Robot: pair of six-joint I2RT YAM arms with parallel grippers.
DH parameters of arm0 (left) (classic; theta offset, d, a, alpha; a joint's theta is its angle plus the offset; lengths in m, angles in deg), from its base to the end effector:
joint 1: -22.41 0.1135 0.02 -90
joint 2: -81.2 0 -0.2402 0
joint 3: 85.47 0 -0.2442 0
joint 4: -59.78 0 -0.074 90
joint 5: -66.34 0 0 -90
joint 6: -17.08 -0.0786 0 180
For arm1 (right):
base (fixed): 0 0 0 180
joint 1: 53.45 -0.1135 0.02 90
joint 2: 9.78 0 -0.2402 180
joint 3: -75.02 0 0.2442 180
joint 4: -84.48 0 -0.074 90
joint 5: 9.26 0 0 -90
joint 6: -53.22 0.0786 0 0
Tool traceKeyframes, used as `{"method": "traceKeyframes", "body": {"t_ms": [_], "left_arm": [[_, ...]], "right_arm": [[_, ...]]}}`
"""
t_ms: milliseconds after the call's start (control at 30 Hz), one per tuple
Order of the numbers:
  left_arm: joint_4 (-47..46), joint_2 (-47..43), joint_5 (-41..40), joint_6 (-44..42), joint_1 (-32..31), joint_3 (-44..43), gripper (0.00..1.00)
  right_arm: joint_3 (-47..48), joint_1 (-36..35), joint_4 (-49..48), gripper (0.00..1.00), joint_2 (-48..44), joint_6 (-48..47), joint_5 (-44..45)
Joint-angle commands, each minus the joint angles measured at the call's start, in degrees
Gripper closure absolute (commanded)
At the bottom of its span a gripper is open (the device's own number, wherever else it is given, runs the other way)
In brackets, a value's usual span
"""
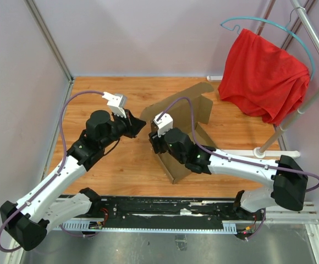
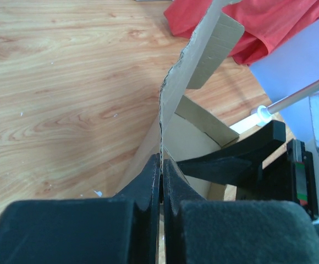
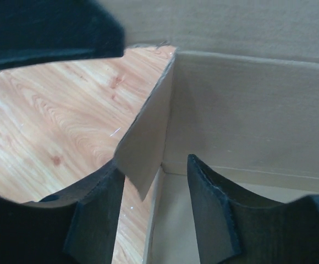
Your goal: Fold the paper box
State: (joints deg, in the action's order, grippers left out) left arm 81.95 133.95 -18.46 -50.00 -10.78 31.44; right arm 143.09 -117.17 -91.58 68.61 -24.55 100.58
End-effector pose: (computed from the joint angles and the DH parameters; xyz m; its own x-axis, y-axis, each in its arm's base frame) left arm 0.2169 -0.1504 0.3173 -0.3992 -0.2023 -0.8943 0.5037 0.7666 -0.3983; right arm 0.1812 0.3068 0.2686 -0.2544 -0.0651 -0.9649 -0.6588 0.7421 0.1236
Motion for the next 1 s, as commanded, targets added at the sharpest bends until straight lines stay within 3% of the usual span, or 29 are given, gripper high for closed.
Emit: {"method": "traceKeyframes", "body": {"t_ms": [0,167,400,467,600,733,867,967], "left_arm": [[-1.1,-2.0,2.8,-1.8,-0.3,1.3,1.00],[0.8,-3.2,4.7,-3.2,-0.3,2.9,1.00],[1.8,-4.0,8.7,-2.3,-0.4,5.1,1.00],[1.5,-4.3,10.2,-1.9,-0.5,6.3,1.00],[2.6,-4.9,10.2,-1.5,-1.3,7.7,1.00],[3.1,-6.2,9.8,-0.4,-1.9,9.1,1.00],[3.5,-8.3,8.9,0.5,-2.3,10.3,1.00],[4.3,-9.3,8.1,0.5,-2.4,10.1,1.00]], "right_arm": [[2.0,-0.6,-2.2,0.56,1.0,-0.1,8.2],[0.4,-0.5,-2.6,0.69,0.3,-2.1,9.9],[-5.4,-0.4,-2.4,0.72,-4.3,-1.3,4.4],[-7.7,-0.4,-2.5,0.69,-6.4,-0.2,0.1],[-10.4,-0.6,1.2,0.48,-12.1,2.2,-5.2],[-13.2,-0.7,7.5,0.42,-22.2,2.6,-6.0],[-15.5,-0.7,17.2,0.40,-34.6,2.4,2.0],[-15.3,-0.6,25.7,0.39,-41.4,2.4,14.3]]}}
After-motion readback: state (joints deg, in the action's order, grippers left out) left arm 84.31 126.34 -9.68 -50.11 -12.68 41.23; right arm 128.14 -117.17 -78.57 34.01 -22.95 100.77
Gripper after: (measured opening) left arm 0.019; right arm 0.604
